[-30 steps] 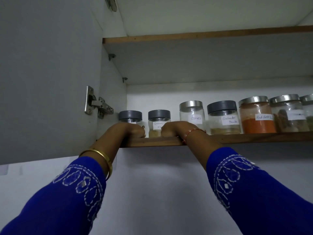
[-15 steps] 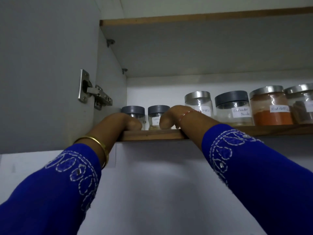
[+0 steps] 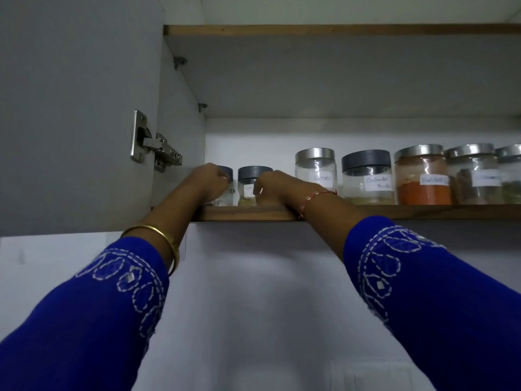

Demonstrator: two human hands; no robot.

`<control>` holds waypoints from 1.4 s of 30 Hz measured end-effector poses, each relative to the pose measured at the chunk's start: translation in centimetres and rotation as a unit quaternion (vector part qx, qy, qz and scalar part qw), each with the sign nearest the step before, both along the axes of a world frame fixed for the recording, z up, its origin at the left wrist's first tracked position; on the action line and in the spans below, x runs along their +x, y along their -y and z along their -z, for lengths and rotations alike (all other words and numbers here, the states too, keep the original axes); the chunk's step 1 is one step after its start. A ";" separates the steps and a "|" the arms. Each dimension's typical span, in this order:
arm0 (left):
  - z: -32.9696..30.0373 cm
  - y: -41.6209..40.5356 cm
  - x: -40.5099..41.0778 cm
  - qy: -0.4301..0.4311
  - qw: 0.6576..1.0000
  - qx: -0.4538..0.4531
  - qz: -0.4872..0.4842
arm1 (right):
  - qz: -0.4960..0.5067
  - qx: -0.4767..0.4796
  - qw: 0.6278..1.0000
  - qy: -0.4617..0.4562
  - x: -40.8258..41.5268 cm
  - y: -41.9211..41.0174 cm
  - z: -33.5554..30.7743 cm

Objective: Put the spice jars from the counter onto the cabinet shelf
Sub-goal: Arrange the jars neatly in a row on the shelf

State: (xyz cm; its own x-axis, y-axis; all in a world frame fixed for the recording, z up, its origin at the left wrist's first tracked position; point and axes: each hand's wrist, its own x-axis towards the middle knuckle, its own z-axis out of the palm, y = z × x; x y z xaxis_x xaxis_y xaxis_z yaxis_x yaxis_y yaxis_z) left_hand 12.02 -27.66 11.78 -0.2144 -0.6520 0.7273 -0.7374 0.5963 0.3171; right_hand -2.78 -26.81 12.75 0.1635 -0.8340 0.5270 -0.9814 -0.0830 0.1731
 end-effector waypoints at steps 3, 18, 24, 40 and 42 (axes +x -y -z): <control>0.3 -1.5 0.2 -0.095 0.994 -0.058 0.023 | -0.050 -0.112 0.992 0.020 0.2 -6.1 0.8; 3.6 -8.9 -10.9 -0.025 0.987 -0.100 0.120 | 0.047 -0.253 0.940 0.223 -13.7 -13.3 3.6; 3.1 -9.5 -12.2 0.061 0.995 -0.009 0.080 | 0.038 -0.258 0.928 0.267 -14.6 -12.8 3.8; 1.0 -9.5 -13.7 0.138 0.957 0.249 0.059 | 0.075 -0.026 0.973 0.217 -14.8 -12.0 1.9; 0.7 -9.3 -14.3 0.148 0.955 0.251 0.055 | 0.081 0.008 0.976 0.201 -14.9 -11.5 1.6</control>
State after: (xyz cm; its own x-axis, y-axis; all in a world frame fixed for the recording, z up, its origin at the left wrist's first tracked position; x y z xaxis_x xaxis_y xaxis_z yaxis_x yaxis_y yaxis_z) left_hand -2.25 -18.33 11.04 -0.4488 -0.8648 0.2253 -0.7812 0.5021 0.3710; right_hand -17.71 -15.32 11.19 -0.1884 -0.8402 0.5085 -0.9702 0.0789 -0.2292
